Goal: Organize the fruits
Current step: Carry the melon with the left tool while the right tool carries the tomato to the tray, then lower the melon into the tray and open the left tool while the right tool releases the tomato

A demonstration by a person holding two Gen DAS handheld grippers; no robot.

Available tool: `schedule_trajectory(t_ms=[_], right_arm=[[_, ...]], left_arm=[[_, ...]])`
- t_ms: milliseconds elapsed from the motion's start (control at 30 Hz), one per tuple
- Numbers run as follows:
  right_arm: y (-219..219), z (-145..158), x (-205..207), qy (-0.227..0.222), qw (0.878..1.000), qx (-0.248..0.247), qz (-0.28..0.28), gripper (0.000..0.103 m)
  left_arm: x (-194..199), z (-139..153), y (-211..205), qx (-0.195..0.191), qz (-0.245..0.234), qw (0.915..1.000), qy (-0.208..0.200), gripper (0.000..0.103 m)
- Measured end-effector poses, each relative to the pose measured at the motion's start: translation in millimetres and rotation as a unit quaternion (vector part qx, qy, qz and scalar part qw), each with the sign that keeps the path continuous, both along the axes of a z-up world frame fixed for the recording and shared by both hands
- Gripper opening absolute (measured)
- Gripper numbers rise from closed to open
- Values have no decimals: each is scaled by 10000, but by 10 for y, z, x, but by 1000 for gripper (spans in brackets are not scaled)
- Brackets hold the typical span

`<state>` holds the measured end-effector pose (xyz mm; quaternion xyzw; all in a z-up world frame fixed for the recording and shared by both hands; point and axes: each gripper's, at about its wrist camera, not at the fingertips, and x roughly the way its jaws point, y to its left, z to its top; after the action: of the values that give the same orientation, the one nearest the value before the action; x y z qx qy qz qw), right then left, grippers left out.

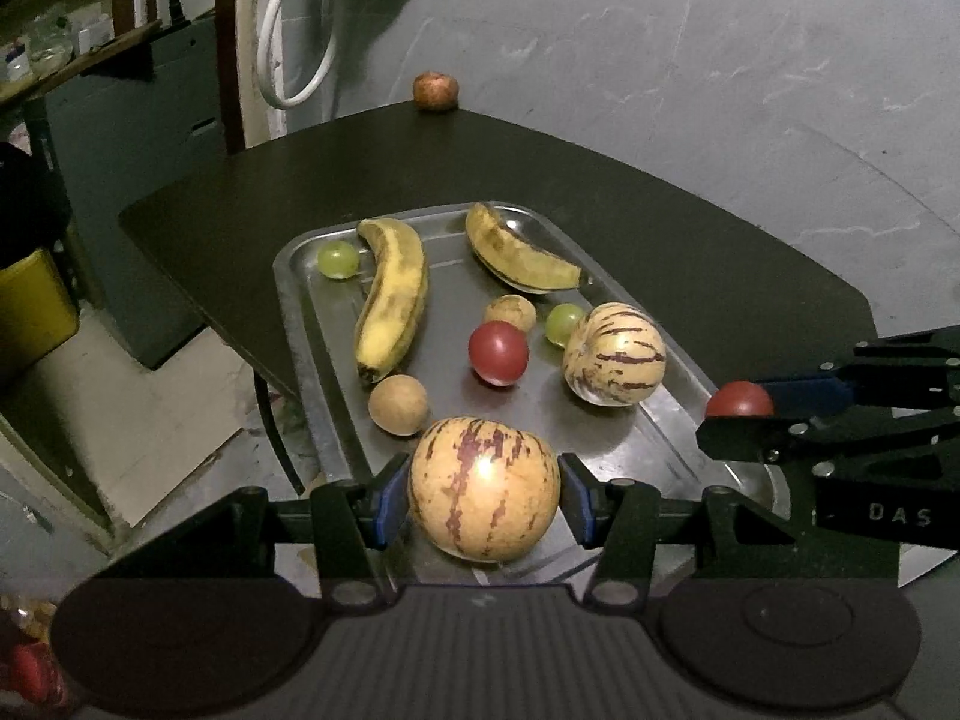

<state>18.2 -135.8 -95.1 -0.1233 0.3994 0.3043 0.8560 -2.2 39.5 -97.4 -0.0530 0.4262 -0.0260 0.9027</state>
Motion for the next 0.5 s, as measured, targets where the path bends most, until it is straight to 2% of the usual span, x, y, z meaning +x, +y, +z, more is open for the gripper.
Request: schedule_trajectory(t_ms=[200,500], right_arm=[[37,-126,86,33,9997,-120,233,31],[83,-250,97,85,9989,-232,407,31]], left_arm=[[54,-62,38,-142,148,9997,125,56],[76,-69,23,-116,174,9997,146,56]])
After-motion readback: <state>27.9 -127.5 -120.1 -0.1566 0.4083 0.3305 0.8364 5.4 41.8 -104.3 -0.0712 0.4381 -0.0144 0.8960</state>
